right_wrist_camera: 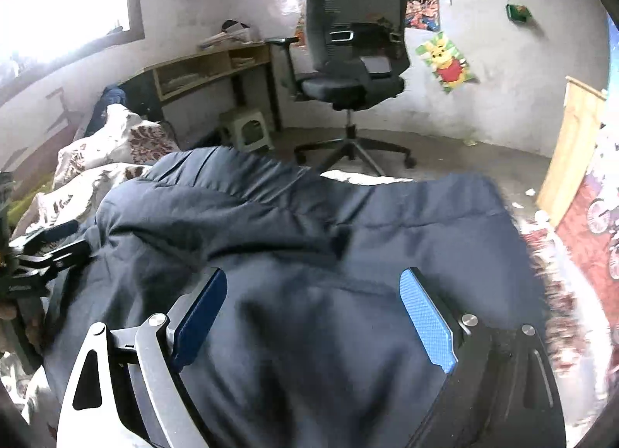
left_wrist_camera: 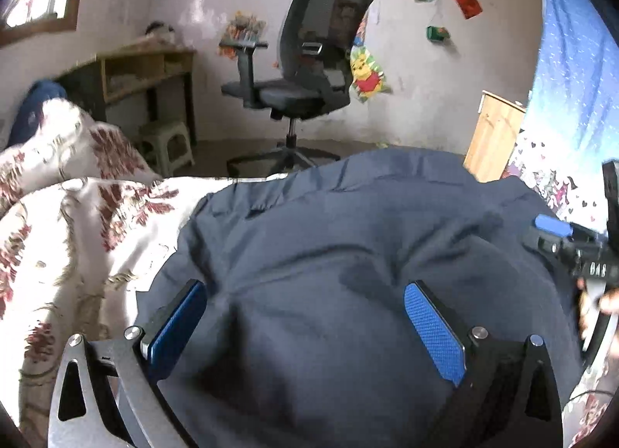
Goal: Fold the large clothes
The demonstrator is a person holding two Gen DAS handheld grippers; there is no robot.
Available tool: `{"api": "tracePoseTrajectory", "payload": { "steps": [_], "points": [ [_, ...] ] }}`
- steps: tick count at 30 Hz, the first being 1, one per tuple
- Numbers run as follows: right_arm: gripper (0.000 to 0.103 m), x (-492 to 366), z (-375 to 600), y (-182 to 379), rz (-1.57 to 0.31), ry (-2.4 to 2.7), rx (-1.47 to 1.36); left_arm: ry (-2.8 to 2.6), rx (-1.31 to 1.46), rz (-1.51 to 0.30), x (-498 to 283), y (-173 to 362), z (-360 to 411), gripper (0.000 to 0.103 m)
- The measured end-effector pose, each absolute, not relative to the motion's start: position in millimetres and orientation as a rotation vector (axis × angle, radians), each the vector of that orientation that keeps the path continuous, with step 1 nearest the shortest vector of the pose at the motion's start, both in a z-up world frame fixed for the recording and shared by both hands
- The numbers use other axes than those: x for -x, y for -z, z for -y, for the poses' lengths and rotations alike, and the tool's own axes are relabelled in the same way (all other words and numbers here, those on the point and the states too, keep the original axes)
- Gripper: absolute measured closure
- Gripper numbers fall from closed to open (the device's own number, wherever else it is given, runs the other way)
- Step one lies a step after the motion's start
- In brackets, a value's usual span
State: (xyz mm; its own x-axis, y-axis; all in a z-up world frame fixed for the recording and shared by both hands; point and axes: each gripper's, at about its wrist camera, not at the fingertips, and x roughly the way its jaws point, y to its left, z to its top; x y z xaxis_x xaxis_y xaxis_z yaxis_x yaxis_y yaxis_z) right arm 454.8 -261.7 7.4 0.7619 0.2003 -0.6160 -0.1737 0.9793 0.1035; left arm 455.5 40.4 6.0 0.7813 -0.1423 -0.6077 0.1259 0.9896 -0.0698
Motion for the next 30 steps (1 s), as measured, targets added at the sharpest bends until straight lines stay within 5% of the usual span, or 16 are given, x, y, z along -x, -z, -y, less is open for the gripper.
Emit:
{"api": "tracePoseTrajectory", "payload": {
  "steps": [12, 18, 30],
  "points": [
    [0.015, -446, 325, -28, -0.756, -0.1, 0.027, 0.201, 0.137, -0.779, -421, -3, -137, 0.0],
    [0.015, -450, 366, -8, -0.804, -0.057, -0.064, 0.261, 0.374, -0.92, -446, 26, -184, 0.0],
    [0.006, -467, 419, 73, -0.898, -0.218, -0.416, 0.417, 0.423, -1.063, -474, 60, -166, 0.0]
  ]
}}
